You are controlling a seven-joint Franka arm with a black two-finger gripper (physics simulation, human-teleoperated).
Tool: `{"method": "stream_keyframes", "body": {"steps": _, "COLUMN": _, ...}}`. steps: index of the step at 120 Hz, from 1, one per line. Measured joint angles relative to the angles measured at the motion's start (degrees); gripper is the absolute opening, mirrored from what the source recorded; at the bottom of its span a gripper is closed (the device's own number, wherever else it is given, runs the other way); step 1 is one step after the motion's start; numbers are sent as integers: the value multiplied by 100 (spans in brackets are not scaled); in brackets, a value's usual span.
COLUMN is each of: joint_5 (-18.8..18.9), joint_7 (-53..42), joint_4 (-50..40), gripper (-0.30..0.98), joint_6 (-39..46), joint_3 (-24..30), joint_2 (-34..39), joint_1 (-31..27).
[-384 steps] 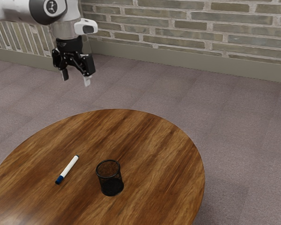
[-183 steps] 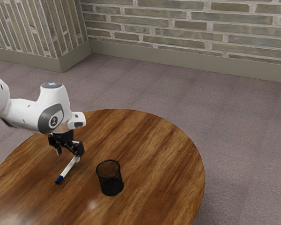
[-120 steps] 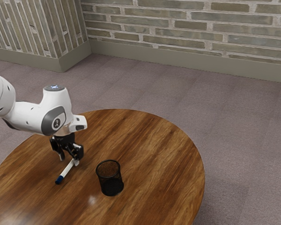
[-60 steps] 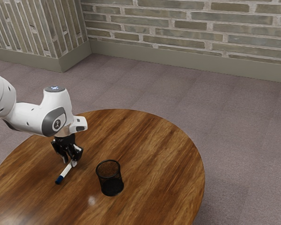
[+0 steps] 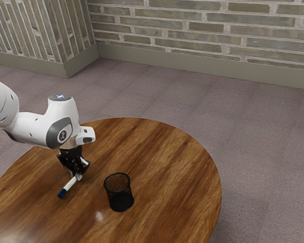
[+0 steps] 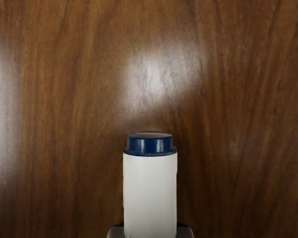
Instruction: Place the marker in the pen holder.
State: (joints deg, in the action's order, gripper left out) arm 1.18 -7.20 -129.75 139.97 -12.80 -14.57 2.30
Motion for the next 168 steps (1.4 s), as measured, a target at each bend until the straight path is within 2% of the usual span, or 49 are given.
{"method": "stream_keyframes", "body": {"steps": 28, "joint_5": 34, "joint_7": 47, "joint_4": 9, "gripper": -1, "joint_6": 8, "joint_3": 41, "joint_2": 322, "joint_1": 10}}
{"method": "stream_keyframes", "body": {"steps": 52, "joint_5": -80, "joint_7": 107, "joint_4": 130, "gripper": -3, "joint_6": 113, "joint_3": 455, "joint_2": 1066, "joint_1": -4}}
{"method": "stream_keyframes", "body": {"steps": 69, "joint_5": -339, "joint_7": 148, "joint_4": 128, "gripper": -4, "joint_6": 698, "joint_3": 977, "joint_2": 1242, "joint_1": -1}}
{"method": "stream_keyframes", "body": {"steps": 95, "joint_5": -472, "joint_7": 170, "joint_4": -181, "gripper": -5, "joint_6": 1943, "joint_3": 1672, "joint_2": 1605, "joint_1": 198}}
{"method": "stream_keyframes", "body": {"steps": 108, "joint_5": -510, "joint_7": 154, "joint_4": -577, "gripper": -6, "joint_6": 2639, "joint_3": 1755, "joint_2": 1727, "joint_1": 398}}
{"method": "stream_keyframes", "body": {"steps": 126, "joint_5": -553, "joint_7": 111, "joint_4": -884, "gripper": -7, "joint_6": 3346, "joint_3": 1900, "joint_2": 1818, "joint_1": 71}}
{"method": "stream_keyframes", "body": {"steps": 168, "joint_5": -848, "joint_7": 22, "joint_4": -1949, "gripper": -6, "joint_6": 3880, "joint_3": 2190, "joint_2": 2491, "joint_1": 32}}
